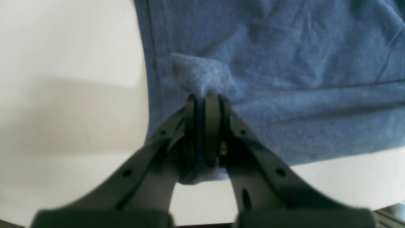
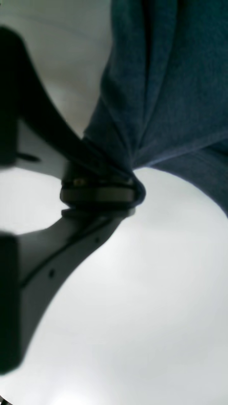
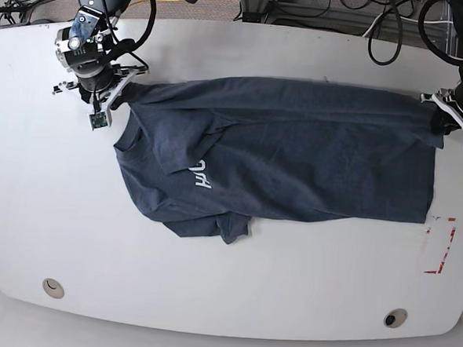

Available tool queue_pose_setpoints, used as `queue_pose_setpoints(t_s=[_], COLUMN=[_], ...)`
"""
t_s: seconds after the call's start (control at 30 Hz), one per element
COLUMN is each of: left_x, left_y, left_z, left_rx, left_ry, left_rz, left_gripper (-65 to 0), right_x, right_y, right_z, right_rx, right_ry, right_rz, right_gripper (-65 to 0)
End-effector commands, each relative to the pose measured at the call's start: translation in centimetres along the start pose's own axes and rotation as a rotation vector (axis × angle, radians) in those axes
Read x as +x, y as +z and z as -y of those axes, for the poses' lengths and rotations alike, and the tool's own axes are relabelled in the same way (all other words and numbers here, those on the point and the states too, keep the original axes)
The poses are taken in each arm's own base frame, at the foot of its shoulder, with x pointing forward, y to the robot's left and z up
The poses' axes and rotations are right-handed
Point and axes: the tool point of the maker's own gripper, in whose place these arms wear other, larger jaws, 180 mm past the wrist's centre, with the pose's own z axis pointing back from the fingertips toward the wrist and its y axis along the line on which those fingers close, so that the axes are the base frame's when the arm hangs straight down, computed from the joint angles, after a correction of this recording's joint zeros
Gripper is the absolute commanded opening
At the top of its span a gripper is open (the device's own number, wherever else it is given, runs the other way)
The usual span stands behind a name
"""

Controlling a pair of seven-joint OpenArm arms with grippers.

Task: Fold the T-shirt properly
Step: 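Lift and shake the shirt with both grippers, then lay it flat, then release the right gripper and move it to the shirt's sleeve edge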

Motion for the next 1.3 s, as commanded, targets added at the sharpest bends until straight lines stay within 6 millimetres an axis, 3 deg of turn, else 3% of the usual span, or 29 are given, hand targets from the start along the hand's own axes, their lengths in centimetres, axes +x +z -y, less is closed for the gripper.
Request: queue_pose_setpoints(t_s=[0.0, 0.07, 0.17, 0.3, 0.37, 0.57, 0.8, 1.0, 1.27], left_x=[0.9, 0.7, 0.7, 0.7, 0.7, 1.1, 4.3, 7.2, 7.8], left_y=[0.6, 0.7, 0.7, 0.7, 0.7, 0.6, 0.5, 1.4, 0.0], left_z=[-0.1, -0.2, -0.3, -0.3, -0.3, -0.3, -0.7, -2.5, -5.5], left_rx=[0.002, 0.004, 0.007, 0.005, 0.007, 0.009, 0.018, 0.065, 0.141], left_ry=[-0.025, -0.023, -0.023, -0.023, -0.023, -0.025, -0.035, -0.022, 0.027], left_rz=[0.028, 0.024, 0.024, 0.024, 0.024, 0.037, 0.115, 0.198, 0.183], left_gripper=[-61.4, -53.6, -44.0, -35.1, -32.4, -28.2, -28.2, -28.2, -28.2], right_x=[0.9, 0.3, 0.3, 0.4, 0.4, 3.9, 7.4, 8.7, 12.7], right_y=[0.4, 0.4, 0.3, 0.3, 0.3, -0.1, -2.4, -5.0, -7.4], right_z=[0.5, 0.2, -0.4, -0.5, -0.6, -1.0, -0.4, 0.2, 1.0], right_rx=[-0.015, -0.009, 0.002, 0.004, 0.007, 0.069, 0.089, 0.129, 0.175], right_ry=[0.000, -0.003, -0.017, -0.020, -0.023, -0.073, -0.114, -0.142, -0.173], right_rz=[0.032, 0.021, 0.026, 0.027, 0.032, 0.149, 0.191, 0.172, 0.196], right_gripper=[-49.3, -32.5, -14.9, -2.7, -2.4, -2.4, -2.4, -2.4, -2.4])
